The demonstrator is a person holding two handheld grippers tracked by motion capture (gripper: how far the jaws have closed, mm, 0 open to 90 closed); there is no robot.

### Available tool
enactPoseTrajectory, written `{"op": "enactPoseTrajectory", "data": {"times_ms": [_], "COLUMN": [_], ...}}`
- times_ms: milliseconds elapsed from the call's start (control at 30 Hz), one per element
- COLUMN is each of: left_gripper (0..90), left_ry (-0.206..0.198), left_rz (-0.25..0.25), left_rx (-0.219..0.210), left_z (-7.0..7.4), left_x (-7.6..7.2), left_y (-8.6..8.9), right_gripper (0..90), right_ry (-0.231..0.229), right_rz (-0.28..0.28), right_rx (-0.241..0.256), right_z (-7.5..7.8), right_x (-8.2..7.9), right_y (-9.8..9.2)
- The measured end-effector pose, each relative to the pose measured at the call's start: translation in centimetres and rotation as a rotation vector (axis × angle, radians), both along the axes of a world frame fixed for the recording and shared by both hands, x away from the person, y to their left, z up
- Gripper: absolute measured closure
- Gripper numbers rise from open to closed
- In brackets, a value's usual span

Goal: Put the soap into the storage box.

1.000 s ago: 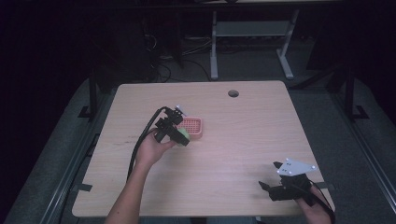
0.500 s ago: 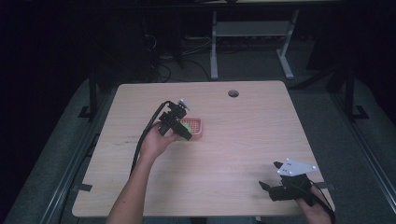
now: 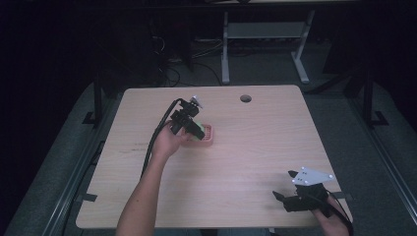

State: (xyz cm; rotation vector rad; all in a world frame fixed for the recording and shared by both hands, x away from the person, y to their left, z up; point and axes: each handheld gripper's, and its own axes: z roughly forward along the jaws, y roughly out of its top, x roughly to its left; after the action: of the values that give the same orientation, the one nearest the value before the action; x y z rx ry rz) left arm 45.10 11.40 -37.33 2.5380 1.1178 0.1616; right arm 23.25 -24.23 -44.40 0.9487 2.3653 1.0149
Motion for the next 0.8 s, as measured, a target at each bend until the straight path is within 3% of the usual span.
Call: {"op": "enactPoseTrajectory", "data": {"times_ms": [367, 800], "left_gripper": [26.4, 26.4], "left_ry": [0.006, 0.038], "left_rz": [0.026, 0.078], "left_rx": [-0.002, 0.006], "left_z": [-0.2, -2.1], "left_x": [1.3, 3.1], "left_y": [-0.5, -0.4], "right_gripper": [13.8, 13.8], "right_ry": [-0.002, 0.0], "right_rz": [0.0, -0.001], "right_rx": [0.004, 0.006], "right_z": [0.0, 0.0], "right_x": [0.0, 0.0], "right_y": [0.0, -0.1]}}
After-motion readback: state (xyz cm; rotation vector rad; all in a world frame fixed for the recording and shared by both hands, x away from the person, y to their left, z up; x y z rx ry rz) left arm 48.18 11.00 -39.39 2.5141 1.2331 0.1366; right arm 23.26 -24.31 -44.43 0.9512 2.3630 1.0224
